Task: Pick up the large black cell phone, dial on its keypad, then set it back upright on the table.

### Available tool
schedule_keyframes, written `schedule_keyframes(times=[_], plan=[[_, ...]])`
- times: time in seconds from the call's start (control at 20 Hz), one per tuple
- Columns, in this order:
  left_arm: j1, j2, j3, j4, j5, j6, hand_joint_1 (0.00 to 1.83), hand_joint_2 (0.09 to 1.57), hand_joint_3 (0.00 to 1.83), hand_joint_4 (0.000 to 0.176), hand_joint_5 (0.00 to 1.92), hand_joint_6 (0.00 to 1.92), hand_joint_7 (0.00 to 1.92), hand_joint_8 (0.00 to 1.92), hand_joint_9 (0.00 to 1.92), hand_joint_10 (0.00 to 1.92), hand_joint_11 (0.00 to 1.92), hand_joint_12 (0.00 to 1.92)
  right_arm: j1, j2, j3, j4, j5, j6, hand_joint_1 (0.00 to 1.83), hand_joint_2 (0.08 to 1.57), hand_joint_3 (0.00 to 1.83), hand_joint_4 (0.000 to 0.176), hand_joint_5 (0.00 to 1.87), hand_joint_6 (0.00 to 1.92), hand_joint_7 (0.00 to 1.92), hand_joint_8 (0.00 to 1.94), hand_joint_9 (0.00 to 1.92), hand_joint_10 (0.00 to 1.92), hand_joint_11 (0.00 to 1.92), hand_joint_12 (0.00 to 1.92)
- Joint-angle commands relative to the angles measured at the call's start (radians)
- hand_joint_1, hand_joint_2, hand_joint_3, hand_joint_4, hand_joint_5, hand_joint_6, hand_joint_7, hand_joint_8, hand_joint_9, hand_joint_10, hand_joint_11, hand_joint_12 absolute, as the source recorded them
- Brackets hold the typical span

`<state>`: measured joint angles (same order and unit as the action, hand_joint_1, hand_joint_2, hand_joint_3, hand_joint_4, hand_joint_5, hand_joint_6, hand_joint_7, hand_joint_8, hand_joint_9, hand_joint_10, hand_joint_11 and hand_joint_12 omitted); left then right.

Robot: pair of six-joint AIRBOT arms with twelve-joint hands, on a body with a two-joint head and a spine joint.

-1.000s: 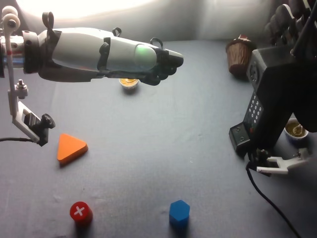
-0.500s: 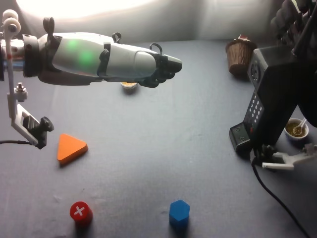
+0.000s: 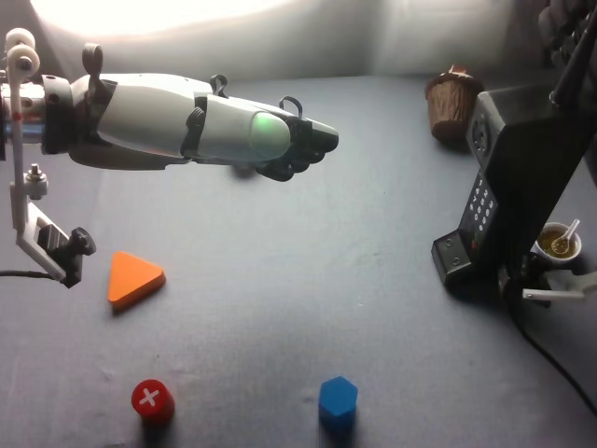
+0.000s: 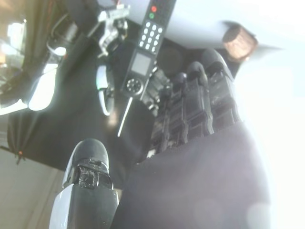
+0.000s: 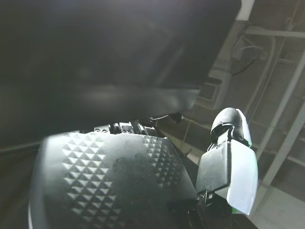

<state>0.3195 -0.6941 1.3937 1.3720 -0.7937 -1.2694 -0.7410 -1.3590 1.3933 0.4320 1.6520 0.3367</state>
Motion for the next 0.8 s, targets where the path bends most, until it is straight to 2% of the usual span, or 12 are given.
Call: schedule_keyframes(times=[0.0, 0.05, 0.45, 0.65, 0.75], plan=[[-0.022, 0.01, -0.006, -0.076, -0.044, -0.007, 0.0, 1.23, 0.0, 0.0, 0.11, 0.0, 0.12, 0.01, 0.12, 0.01, 0.0, 0.32, 0.001, 0.035, -0.013, -0.033, 0.113, 0.011, 0.15, 0.94, 0.0, 0.087, 0.0, 0.0, 0.0, 0.0, 0.0, 0.0, 0.0, 0.0], [-0.022, 0.011, -0.008, -0.076, -0.044, -0.007, 0.0, 1.23, 0.0, 0.0, 0.1, 0.0, 0.11, 0.0, 0.12, 0.0, 0.0, 0.31, 0.008, 0.063, -0.037, -0.044, 0.113, 0.017, 0.18, 0.95, 0.0, 0.082, 0.0, 0.0, 0.0, 0.0, 0.0, 0.0, 0.0, 0.0], [-0.023, 0.015, -0.009, -0.077, -0.044, -0.008, 0.0, 1.22, 0.0, 0.0, 0.11, 0.0, 0.11, 0.0, 0.11, 0.0, 0.0, 0.29, 0.091, 0.199, -0.124, -0.095, 0.112, 0.02, 0.13, 0.96, 0.01, 0.077, 0.0, 0.0, 0.0, 0.0, 0.0, 0.0, 0.0, 0.0], [-0.025, 0.016, -0.009, -0.077, -0.043, -0.013, 0.0, 1.22, 0.0, 0.0, 0.11, 0.0, 0.12, 0.0, 0.11, 0.0, 0.0, 0.28, 0.097, 0.282, -0.162, -0.168, 0.112, 0.021, 0.2, 0.94, 0.0, 0.077, 0.0, 0.0, 0.0, 0.0, 0.0, 0.0, 0.0, 0.0], [-0.025, 0.016, -0.009, -0.077, -0.043, -0.013, 0.0, 1.21, 0.0, 0.0, 0.11, 0.0, 0.12, 0.0, 0.11, 0.0, 0.0, 0.27, 0.094, 0.333, -0.178, -0.193, 0.092, 0.022, 0.16, 0.94, 0.0, 0.077, 0.0, 0.0, 0.0, 0.0, 0.0, 0.0, 0.0, 0.0]])
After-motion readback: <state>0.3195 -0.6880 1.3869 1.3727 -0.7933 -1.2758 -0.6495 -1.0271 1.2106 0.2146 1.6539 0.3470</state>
